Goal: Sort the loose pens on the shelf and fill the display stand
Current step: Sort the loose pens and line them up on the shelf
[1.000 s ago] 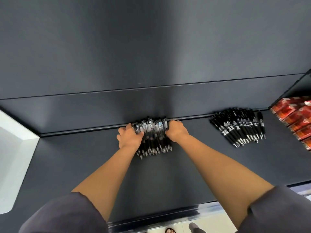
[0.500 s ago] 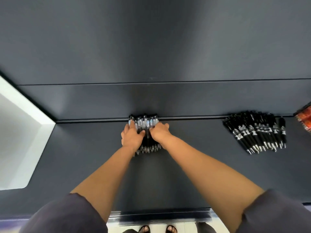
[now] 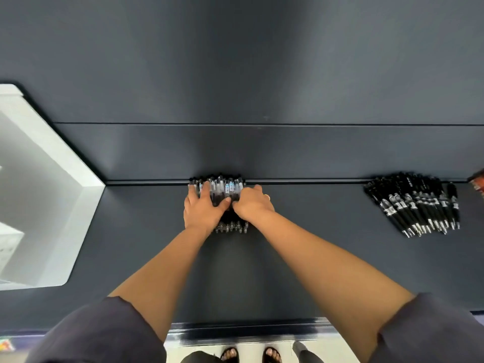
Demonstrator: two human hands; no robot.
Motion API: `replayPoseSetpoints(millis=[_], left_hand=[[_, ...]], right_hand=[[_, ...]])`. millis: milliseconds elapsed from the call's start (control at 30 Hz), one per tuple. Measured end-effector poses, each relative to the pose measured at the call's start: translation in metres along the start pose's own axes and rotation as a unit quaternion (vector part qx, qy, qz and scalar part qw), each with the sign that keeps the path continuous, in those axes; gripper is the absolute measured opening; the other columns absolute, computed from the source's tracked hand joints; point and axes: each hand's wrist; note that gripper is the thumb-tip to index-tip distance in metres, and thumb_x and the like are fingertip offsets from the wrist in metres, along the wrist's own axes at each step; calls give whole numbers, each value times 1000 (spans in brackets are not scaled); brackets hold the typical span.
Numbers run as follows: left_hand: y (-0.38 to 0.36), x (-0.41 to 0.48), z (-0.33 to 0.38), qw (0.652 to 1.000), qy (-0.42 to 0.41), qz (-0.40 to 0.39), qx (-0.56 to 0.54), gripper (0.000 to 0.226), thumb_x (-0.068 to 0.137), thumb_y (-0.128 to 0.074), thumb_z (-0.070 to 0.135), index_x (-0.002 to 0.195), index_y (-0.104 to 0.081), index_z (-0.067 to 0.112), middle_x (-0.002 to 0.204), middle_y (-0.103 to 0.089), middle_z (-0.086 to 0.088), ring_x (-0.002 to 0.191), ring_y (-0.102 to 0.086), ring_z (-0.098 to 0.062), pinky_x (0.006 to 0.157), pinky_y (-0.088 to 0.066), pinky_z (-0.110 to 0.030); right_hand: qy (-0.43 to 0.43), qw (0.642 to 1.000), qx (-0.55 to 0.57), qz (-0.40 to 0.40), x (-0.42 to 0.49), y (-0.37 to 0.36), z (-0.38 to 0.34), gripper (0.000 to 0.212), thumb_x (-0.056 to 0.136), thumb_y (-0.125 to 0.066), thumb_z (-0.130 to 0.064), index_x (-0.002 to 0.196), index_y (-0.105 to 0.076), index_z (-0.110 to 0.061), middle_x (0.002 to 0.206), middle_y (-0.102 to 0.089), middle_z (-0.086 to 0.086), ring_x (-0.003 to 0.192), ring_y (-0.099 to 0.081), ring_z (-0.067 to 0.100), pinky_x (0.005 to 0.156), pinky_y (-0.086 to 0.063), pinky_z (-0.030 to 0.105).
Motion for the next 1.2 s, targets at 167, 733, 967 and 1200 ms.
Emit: replayPoseSetpoints(millis=[167, 733, 967, 1200], left_hand=[[7, 3, -6, 999, -28, -30, 28, 71, 88, -53, 50, 147, -21, 25, 157, -7, -11, 142, -9, -33, 114, -18, -44], [28, -7, -26, 993, -97, 47, 57, 44, 92, -53, 26, 135, -43, 21, 142, -34, -8, 128, -32, -31, 102, -35, -41], [33, -12, -27, 986, -118, 17, 113, 44, 84, -62, 33, 125, -47, 23, 129, -43, -5, 115, -42, -29, 93, -40, -38], [37, -5, -28, 991, -114, -7, 65, 28, 89, -57, 25, 116, -57, 20, 125, -47, -6, 113, -42, -29, 95, -38, -34]], right_hand=[[-5, 1000, -24, -11, -4, -6, -1, 39, 94, -50, -12, 131, -46, -3, 141, -33, 16, 115, -53, 34, 83, -45, 33], [51, 997, 18, 60, -9, -6, 0, 34, 95, -49, -19, 127, -51, -11, 130, -43, 14, 113, -53, 35, 91, -45, 36], [6, 997, 62, 47, -10, -8, -27, 31, 83, -63, -43, 77, -51, -15, 87, -58, 3, 85, -60, 25, 63, -42, 29], [-15, 997, 76, -9, 1, -16, -44, 20, 78, -62, -30, 77, -52, -13, 88, -59, 7, 81, -60, 26, 60, -41, 27]])
Point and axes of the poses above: each hand's wrist, its own x-axis towards the middle knuckle, its own y-axis out of the back of the hand, z = x × y
